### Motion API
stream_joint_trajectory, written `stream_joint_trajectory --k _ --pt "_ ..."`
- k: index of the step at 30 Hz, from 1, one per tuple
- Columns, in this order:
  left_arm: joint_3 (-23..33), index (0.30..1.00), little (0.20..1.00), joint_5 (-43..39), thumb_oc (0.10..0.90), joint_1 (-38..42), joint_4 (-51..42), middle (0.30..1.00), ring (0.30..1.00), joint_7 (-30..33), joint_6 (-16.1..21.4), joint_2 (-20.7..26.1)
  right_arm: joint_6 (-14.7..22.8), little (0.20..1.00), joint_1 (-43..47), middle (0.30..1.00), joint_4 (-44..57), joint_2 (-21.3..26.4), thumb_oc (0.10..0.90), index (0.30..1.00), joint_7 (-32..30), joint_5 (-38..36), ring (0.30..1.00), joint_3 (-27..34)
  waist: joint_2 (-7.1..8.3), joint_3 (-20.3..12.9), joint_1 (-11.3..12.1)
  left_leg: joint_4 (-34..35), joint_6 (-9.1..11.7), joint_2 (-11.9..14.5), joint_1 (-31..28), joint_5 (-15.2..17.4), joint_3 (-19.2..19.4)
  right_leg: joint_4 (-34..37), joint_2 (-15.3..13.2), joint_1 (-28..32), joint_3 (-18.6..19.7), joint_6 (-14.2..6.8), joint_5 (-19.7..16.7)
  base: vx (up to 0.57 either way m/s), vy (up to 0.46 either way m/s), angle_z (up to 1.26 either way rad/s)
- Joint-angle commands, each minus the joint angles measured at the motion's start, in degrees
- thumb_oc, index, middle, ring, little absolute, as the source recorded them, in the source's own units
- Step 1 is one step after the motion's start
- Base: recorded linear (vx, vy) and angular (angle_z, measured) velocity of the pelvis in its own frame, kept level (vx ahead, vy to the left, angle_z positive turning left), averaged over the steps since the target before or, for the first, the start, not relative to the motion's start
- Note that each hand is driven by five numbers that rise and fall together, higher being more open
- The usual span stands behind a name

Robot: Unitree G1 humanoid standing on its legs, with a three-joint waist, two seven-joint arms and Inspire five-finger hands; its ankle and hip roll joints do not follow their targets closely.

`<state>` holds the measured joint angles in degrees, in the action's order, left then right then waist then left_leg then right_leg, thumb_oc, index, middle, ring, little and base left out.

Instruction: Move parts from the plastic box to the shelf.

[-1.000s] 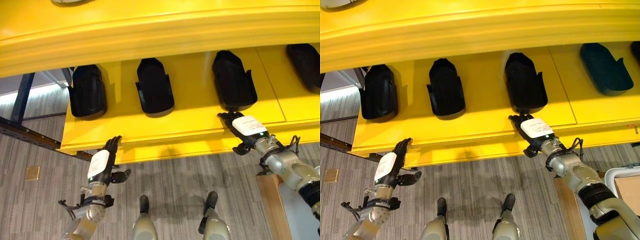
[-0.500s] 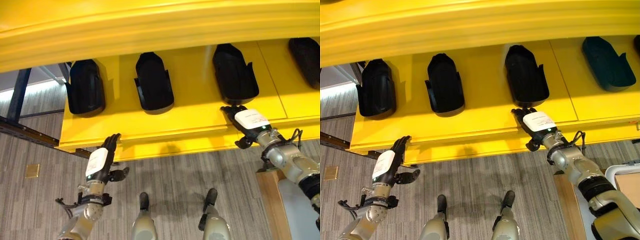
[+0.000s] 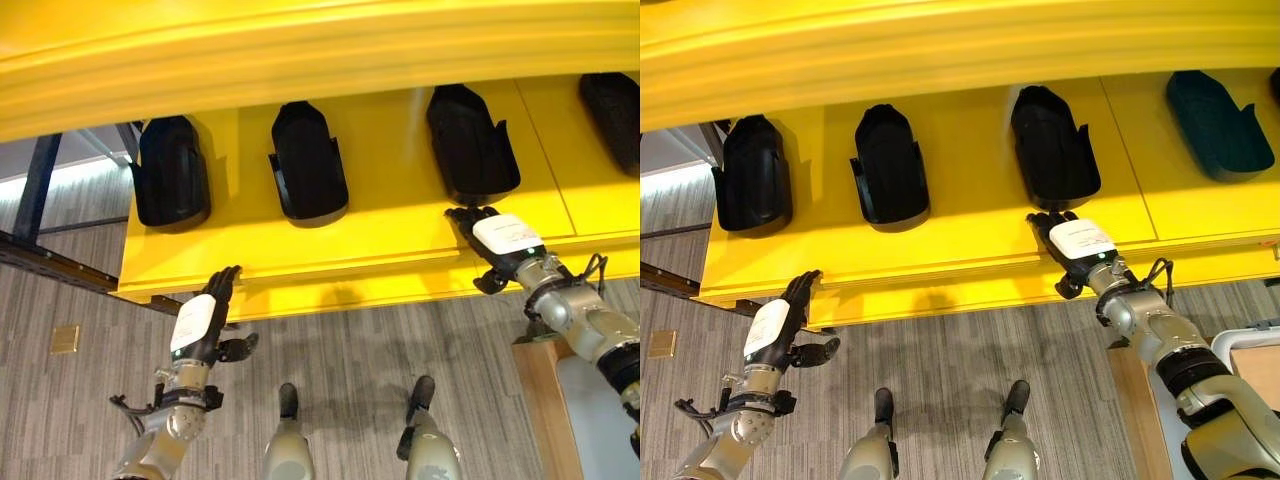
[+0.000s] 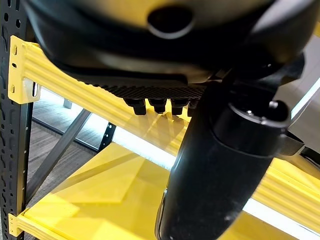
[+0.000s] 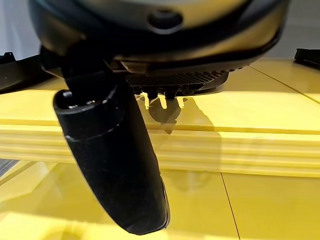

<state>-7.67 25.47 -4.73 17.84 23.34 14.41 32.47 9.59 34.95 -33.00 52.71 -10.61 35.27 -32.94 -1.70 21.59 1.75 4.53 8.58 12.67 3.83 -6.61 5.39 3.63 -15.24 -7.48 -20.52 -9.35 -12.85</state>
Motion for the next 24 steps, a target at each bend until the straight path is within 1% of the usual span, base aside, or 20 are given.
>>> stream_joint_trajectory --k 1,8,12,14,16,20,24 --pt "2.77 1.000 1.000 -4.21 0.900 -2.65 13.28 1.000 1.000 -6.15 -7.91 4.13 -2.54 1.000 8.66 1.000 -2.33 2.71 0.900 1.000 -1.14 -1.58 1.000 -0.19 4.52 3.62 0.66 -3.96 -2.59 -0.86 0.17 3.94 -1.17 -13.66 -3.38 -0.73 0.37 -0.79 8.55 0.00 0.000 0.00" --pt "3.13 1.000 1.000 -4.45 0.900 -2.82 13.14 1.000 1.000 -6.07 -7.91 4.41 -2.82 1.000 10.58 1.000 -3.68 2.50 0.900 1.000 -1.41 -1.98 1.000 -0.93 4.59 4.05 1.06 -4.18 -2.74 -1.08 0.83 3.93 -1.60 -13.81 -3.53 -1.15 0.29 -0.81 8.41 0.00 0.000 0.00" --pt "3.17 1.000 1.000 -4.57 0.900 -2.63 13.54 1.000 1.000 -6.10 -8.08 3.97 -2.70 1.000 9.15 1.000 -2.30 1.27 0.900 1.000 -1.17 -2.34 1.000 -0.29 4.65 4.24 1.01 -4.44 -2.85 -1.23 1.04 4.07 -1.71 -13.91 -3.64 -1.15 0.25 -0.76 8.40 0.00 0.000 0.00" --pt "3.24 1.000 1.000 -4.53 0.900 -2.55 13.58 1.000 1.000 -6.16 -8.35 3.47 -2.57 1.000 6.34 1.000 0.44 -0.14 0.900 1.000 -1.18 -2.78 1.000 1.46 4.82 4.26 0.77 -4.58 -2.94 -1.23 1.01 4.20 -1.71 -13.96 -3.60 -1.12 0.24 -0.77 8.42 0.00 0.000 0.00" --pt "3.46 1.000 1.000 -4.67 0.900 -2.45 13.67 1.000 1.000 -6.05 -8.64 3.13 -2.46 1.000 1.82 1.000 4.01 -1.68 0.900 1.000 -1.52 -3.97 1.000 4.95 5.19 4.15 0.49 -4.76 -3.02 -1.22 0.84 4.37 -1.67 -13.95 -3.54 -0.87 0.29 -0.76 8.43 0.00 0.000 0.00" --pt "4.12 1.000 1.000 -4.45 0.900 -1.59 14.67 1.000 1.000 -5.93 -9.60 2.21 -2.02 1.000 -7.64 1.000 11.46 -5.56 0.900 1.000 -1.42 -5.23 1.000 10.37 6.42 3.31 -0.36 -4.91 -3.04 -0.96 0.04 4.85 -1.47 -13.52 -3.39 0.04 0.31 -0.91 8.30 0.00 0.015 0.01" --pt "4.32 1.000 1.000 -4.06 0.900 -1.37 15.08 1.000 1.000 -5.62 -9.94 2.06 -2.06 1.000 -11.08 1.000 14.63 -7.01 0.900 1.000 -1.14 -4.82 1.000 11.85 7.09 2.56 -0.58 -4.65 -3.00 -0.89 -0.71 4.98 -1.40 -13.18 -3.26 0.72 0.30 -0.97 8.29 0.00 0.000 0.00"
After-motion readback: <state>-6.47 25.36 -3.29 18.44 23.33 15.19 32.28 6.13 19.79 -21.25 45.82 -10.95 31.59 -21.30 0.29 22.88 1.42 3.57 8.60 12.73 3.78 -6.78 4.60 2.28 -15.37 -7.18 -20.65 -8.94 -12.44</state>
